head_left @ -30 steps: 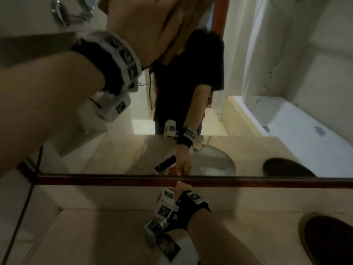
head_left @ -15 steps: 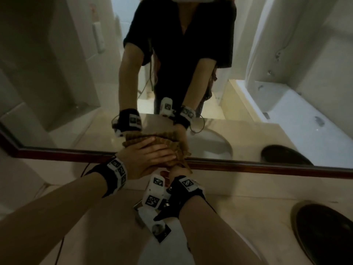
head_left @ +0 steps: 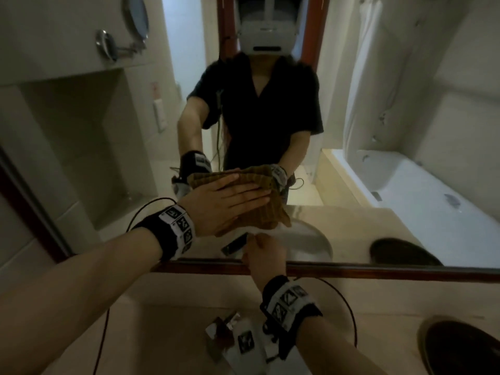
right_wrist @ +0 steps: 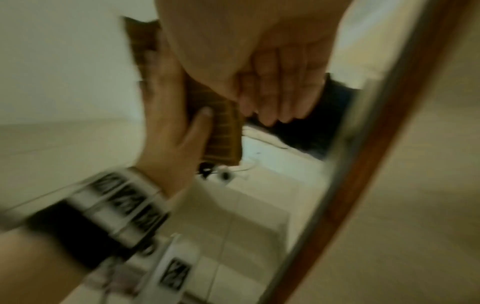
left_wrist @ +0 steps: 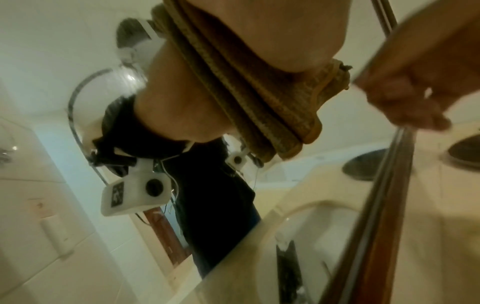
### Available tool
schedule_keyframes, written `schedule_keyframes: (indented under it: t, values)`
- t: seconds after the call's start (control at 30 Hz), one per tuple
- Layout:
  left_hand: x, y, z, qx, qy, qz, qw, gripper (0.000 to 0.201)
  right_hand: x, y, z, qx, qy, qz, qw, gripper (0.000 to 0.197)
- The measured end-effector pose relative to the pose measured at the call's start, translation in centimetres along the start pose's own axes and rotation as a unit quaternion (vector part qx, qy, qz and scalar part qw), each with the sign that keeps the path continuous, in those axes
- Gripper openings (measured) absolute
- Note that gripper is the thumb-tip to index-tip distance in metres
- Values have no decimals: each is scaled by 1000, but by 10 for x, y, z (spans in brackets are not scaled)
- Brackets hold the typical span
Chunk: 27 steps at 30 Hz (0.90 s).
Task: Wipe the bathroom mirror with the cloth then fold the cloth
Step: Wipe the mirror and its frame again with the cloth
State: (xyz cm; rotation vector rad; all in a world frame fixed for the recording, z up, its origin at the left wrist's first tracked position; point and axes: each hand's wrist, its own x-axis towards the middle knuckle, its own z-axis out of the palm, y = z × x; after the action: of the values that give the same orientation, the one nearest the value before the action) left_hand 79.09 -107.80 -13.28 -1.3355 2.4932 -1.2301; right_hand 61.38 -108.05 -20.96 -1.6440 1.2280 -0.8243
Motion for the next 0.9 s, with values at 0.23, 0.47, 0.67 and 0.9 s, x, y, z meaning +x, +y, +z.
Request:
schedule_keyframes:
  t: [0.23, 0.47, 0.67, 0.9]
  values:
    - [-3, -27, -29, 20, 9, -80, 997, 63, 0, -69, -20, -45, 97, -256, 961, 18]
    - [4, -73, -71, 59, 41, -169, 983, 70, 15, -166, -41, -124, 123, -289, 941, 10]
    - [56, -171, -162, 93, 124, -215, 964, 73, 23, -315, -97, -244, 350, -401, 811, 18]
    - [85, -220, -201, 85, 156, -235, 956, 74, 30, -374, -87, -207, 268, -549, 764, 52]
